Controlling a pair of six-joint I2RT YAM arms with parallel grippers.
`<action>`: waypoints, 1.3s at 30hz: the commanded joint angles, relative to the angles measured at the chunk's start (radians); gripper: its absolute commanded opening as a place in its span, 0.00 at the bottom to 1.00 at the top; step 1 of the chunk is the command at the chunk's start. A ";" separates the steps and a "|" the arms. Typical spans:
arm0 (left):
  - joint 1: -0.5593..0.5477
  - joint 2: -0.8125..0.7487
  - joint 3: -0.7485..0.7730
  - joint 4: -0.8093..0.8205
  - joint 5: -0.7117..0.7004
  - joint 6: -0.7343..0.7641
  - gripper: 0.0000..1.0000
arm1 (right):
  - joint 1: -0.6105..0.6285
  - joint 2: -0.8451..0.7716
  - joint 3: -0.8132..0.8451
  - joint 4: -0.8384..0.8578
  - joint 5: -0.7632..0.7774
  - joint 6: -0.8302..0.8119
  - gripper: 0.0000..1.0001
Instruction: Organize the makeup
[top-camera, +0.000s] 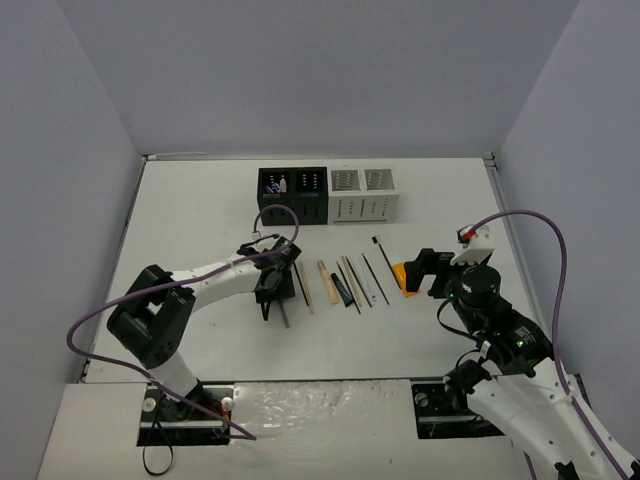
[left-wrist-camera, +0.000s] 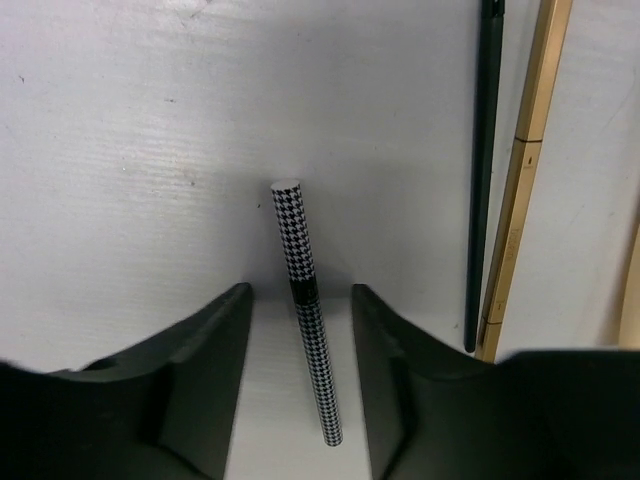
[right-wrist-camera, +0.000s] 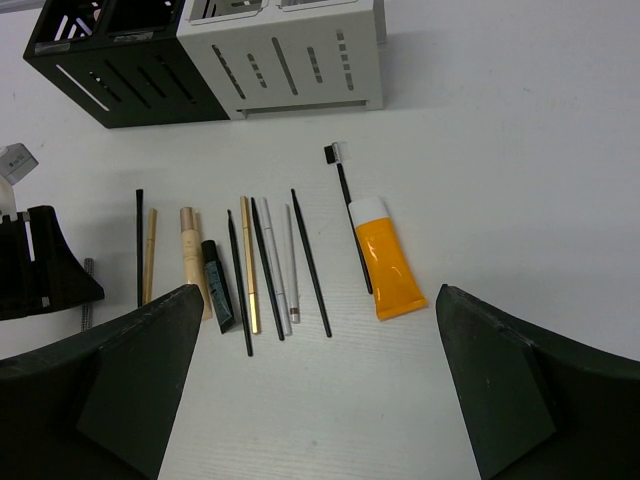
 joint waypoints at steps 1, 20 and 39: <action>-0.007 -0.005 -0.006 0.053 -0.010 -0.046 0.28 | 0.004 -0.010 0.019 0.047 0.028 -0.001 1.00; -0.007 -0.253 0.228 0.257 -0.183 0.383 0.00 | 0.039 -0.046 0.013 0.054 0.045 0.002 1.00; 0.197 0.125 0.509 1.100 0.149 0.801 0.00 | 0.090 -0.068 0.003 0.064 0.035 -0.007 1.00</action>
